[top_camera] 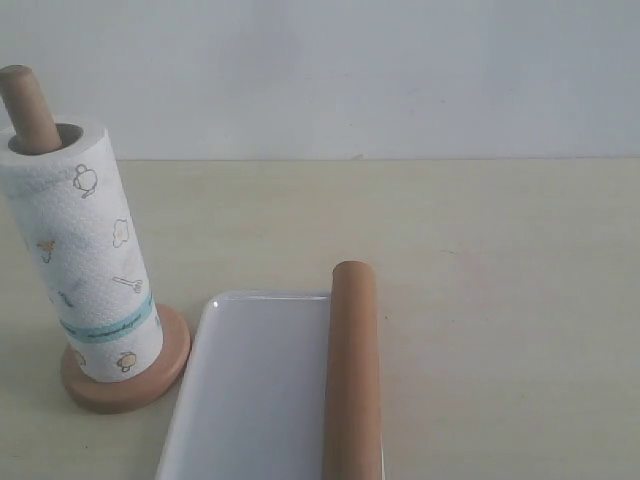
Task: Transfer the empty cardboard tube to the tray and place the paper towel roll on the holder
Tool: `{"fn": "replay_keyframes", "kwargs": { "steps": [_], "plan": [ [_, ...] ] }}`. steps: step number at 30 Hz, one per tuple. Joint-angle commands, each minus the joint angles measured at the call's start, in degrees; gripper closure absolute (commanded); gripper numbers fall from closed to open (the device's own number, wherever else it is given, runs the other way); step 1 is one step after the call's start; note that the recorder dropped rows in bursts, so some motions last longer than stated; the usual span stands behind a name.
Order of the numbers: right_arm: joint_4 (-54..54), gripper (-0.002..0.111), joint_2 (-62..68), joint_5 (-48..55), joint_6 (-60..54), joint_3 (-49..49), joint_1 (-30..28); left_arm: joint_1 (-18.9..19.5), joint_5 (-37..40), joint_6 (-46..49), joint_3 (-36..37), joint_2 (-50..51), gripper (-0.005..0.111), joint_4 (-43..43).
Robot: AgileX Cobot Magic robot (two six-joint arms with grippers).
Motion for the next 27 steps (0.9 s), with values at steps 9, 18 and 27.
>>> {"fn": "replay_keyframes", "kwargs": {
  "steps": [9,18,27],
  "plan": [
    [3.6,0.100,-0.3,1.7,-1.2,0.1,-0.4,-0.1,-0.1,0.1,0.2,-0.1,0.103,-0.6],
    [3.7,0.100,-0.3,1.6,-1.2,4.9,-0.4,-0.1,-0.1,0.1,0.2,-0.1,0.103,-0.6],
    [3.6,0.100,-2.3,1.6,-1.8,9.6,-0.6,-0.1,-0.1,0.1,0.2,-0.1,0.103,-0.6]
  ]
}}
